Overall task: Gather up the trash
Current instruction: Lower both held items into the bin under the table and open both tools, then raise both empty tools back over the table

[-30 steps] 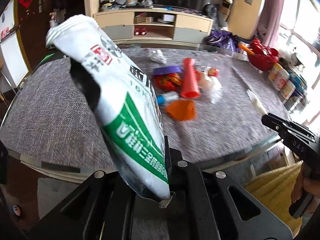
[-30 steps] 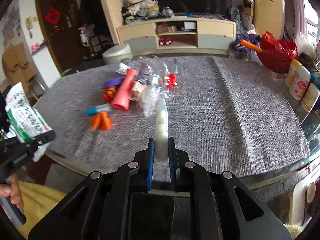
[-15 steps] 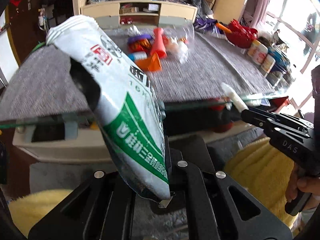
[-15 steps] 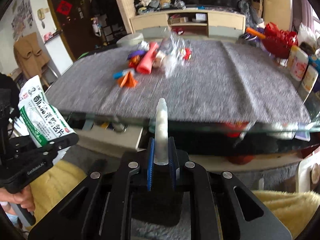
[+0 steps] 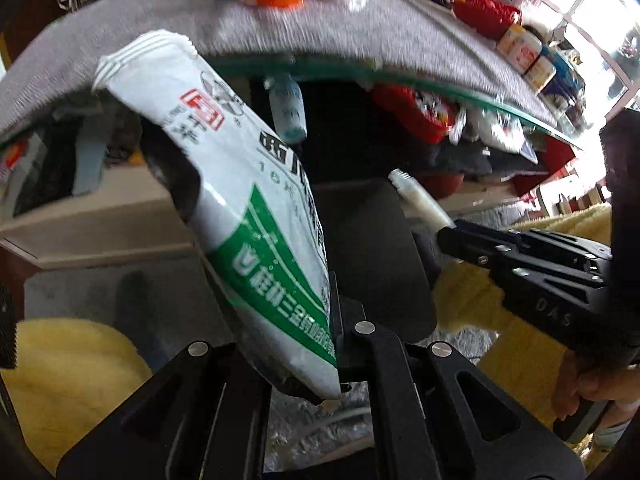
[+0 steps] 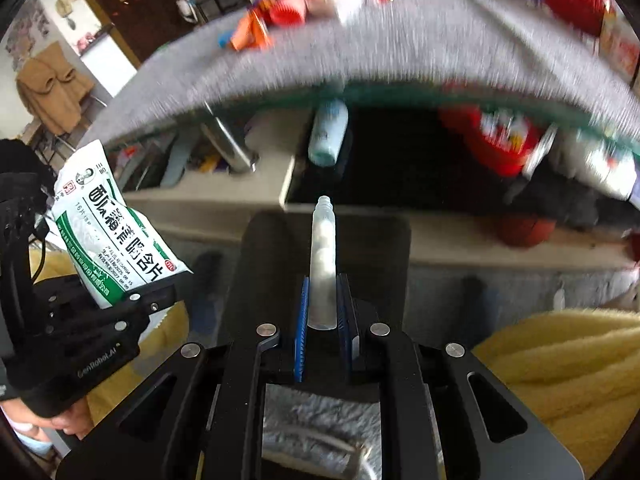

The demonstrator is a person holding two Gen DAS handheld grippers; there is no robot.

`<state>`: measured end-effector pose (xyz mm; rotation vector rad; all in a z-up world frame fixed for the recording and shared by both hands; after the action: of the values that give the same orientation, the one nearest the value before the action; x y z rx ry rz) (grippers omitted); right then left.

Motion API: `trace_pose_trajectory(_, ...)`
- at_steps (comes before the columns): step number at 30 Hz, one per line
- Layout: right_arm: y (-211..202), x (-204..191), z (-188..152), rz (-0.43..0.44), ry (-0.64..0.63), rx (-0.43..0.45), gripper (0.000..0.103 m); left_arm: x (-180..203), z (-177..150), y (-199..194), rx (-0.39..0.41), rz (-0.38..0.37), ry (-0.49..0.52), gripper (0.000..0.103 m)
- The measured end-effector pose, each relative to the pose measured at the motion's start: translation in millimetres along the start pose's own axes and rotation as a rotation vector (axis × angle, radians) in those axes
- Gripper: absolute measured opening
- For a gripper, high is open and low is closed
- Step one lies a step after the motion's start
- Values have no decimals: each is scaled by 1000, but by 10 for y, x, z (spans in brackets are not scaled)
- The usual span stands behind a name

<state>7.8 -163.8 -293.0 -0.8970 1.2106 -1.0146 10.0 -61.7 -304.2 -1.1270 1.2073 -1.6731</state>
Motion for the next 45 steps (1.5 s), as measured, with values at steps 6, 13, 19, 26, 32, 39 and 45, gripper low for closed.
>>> trace_pose_trajectory(6, 238, 79, -12, 23, 38, -62, 15, 31, -85, 317, -86, -22, 11, 4)
trace_pose_trajectory(13, 288, 60, 29, 39, 36, -69, 18, 98, -99, 443, -127, -35, 37, 12)
trace_pose_trajectory(19, 312, 146, 50, 24, 70, -66, 25, 66, -72, 410, -118, -11, 36, 38)
trace_pose_trajectory(26, 64, 331, 122, -19, 120, 9, 74, -27, 3, 173, -61, 35, 26, 68)
trace_pose_trajectory(32, -371, 466, 302, -14, 146, 106, 92, -149, 195, -260, 44, 64, 0, 93)
trace_pose_trajectory(39, -803, 356, 627, -2, 100, 192, 96, -264, 519, -745, 153, 59, -42, 95)
trace_pose_trajectory(45, -946, 315, 952, -19, 81, 220, 96, -296, 825, -926, 173, 84, -21, 95)
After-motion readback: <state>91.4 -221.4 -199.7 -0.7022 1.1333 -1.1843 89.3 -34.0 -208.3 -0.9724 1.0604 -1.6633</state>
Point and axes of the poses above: each gripper's, at about its wrist camera, not at the fingertips, and y roughly the way its jaws point, x to its right, z to its top, the point moved 7 cm from there along y, roughly the way its jaws point, and after that the axes turned 14 degrees about -x, right-handed, at the moved point
